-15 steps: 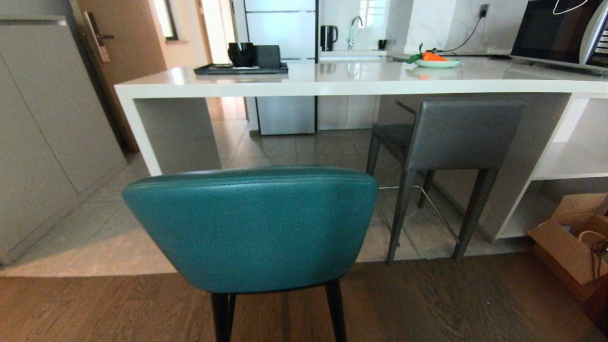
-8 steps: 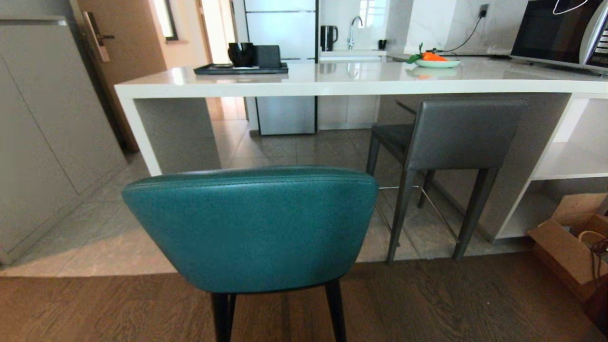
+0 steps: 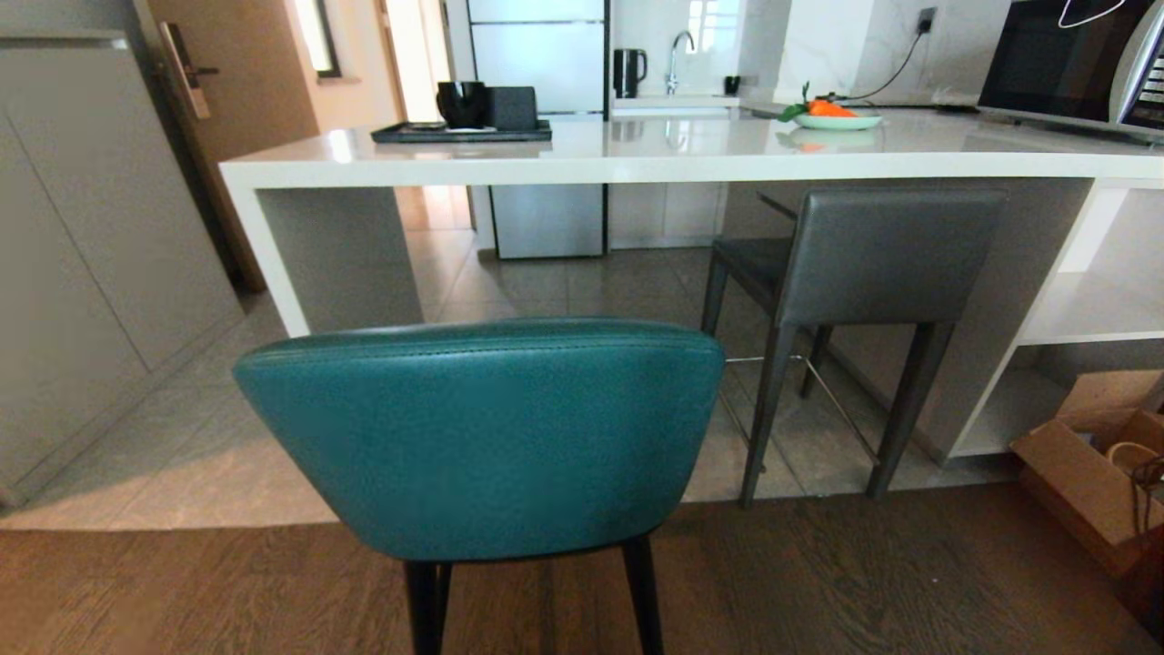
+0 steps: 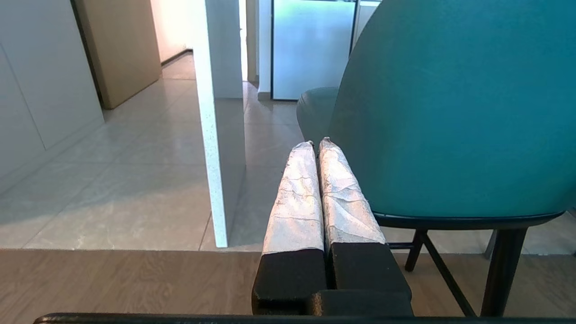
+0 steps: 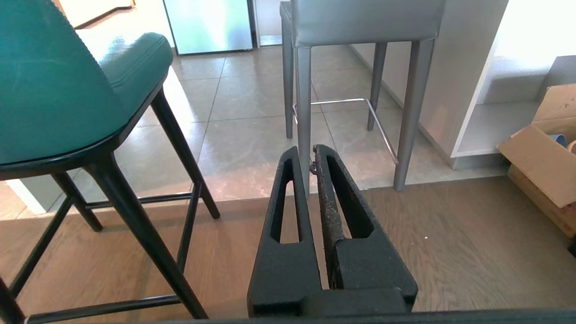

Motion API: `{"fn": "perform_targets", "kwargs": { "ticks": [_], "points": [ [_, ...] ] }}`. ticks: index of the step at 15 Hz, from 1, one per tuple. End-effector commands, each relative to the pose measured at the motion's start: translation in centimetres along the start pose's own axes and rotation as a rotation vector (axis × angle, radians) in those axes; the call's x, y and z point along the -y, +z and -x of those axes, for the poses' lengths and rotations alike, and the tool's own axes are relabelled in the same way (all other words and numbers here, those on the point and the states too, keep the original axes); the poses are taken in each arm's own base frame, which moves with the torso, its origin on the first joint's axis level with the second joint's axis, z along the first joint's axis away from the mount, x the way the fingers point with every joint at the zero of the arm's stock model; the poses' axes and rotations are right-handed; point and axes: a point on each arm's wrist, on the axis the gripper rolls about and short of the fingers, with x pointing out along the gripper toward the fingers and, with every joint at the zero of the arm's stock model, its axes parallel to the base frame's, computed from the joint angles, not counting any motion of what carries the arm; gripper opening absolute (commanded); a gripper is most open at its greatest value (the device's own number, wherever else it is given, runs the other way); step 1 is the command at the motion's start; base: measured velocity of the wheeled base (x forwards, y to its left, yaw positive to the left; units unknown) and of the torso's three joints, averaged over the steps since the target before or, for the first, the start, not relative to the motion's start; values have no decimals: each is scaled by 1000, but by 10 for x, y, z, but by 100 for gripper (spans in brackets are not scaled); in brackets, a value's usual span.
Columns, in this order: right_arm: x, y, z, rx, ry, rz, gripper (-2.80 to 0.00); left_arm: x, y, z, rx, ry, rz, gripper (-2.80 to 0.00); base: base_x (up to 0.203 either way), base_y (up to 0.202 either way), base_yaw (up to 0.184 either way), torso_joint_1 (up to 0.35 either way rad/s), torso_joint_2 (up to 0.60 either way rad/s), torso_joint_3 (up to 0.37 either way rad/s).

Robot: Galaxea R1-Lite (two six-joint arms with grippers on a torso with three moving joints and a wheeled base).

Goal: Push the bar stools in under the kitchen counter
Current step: Push the blue chair back under the dining table

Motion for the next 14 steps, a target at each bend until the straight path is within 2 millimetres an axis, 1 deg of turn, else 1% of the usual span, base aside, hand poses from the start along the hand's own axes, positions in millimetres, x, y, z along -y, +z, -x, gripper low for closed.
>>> {"fn": "perform_targets", "kwargs": {
  "ticks": [1,12,14],
  "points": [
    [0,-7,-2,-24,0,-1,-280,0,-11,-1,-40,2,0,-280,0,0,0,0,0,0],
    [0,-7,-2,-24,2,4,-280,0,-12,-1,-46,-1,-5,-280,0,0,0,0,0,0],
    [0,-7,-2,-27,7,20,-280,0,-16,-1,-86,2,-13,-280,0,0,0,0,0,0]
  ]
}}
